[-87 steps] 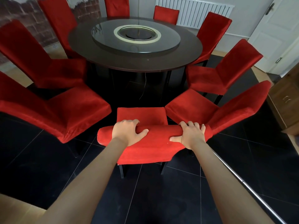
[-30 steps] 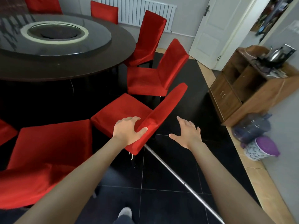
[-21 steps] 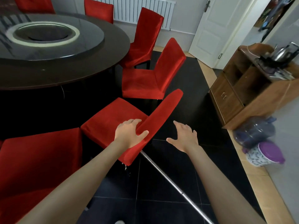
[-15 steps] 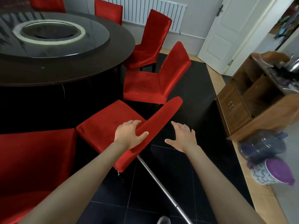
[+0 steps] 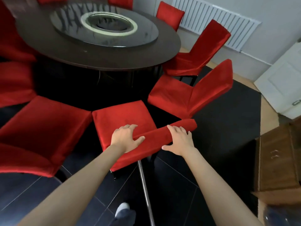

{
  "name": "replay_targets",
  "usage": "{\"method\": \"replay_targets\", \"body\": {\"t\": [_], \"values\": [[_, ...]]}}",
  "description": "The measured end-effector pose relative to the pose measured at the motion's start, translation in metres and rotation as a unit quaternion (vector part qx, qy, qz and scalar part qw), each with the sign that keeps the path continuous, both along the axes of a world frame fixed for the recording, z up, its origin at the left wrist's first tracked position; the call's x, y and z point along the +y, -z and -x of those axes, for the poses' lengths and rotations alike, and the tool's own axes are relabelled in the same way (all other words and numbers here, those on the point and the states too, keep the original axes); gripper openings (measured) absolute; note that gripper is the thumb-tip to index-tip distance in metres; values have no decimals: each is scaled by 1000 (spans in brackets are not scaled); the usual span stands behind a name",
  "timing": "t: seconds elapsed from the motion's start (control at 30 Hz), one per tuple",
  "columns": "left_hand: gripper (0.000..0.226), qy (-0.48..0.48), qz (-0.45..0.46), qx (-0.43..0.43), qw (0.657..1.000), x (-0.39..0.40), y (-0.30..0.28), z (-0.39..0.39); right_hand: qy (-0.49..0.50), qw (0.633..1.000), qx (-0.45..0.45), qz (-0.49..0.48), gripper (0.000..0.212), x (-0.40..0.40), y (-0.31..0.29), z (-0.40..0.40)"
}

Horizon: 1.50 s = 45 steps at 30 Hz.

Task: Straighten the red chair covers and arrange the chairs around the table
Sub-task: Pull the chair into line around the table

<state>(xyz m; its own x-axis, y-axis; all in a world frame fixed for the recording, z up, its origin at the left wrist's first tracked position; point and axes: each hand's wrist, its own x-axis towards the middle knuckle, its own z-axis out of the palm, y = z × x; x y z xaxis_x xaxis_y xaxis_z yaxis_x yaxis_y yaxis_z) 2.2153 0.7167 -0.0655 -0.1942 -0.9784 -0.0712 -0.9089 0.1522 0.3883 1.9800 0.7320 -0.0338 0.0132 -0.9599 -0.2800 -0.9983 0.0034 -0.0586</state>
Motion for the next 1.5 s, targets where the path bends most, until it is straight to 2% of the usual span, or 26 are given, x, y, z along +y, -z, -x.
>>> {"method": "replay_targets", "body": {"t": [0.37,0.53,0.63,0.77,0.93,1.17,1.5], "values": [[70,-58,10,-21,998,-17,12,29,-58,998,-9,-20,107,-53,11,32],[70,-136,10,-30,990,-18,12,42,-133,991,1,-28,110,-85,10,52],[70,-161,-15,-70,984,-13,16,49,-178,983,3,-54,110,-96,17,60],[72,-220,-35,-76,972,-7,26,47,-213,974,-2,-75,111,-109,26,66],[75,-240,-55,-88,965,2,39,48,-206,974,-29,-92,108,-111,40,77],[75,-227,-38,-118,966,5,46,48,-208,976,-8,-65,100,-103,53,84],[78,-202,-41,-149,967,11,49,45,-193,980,15,-38,100,-79,53,81]]}}
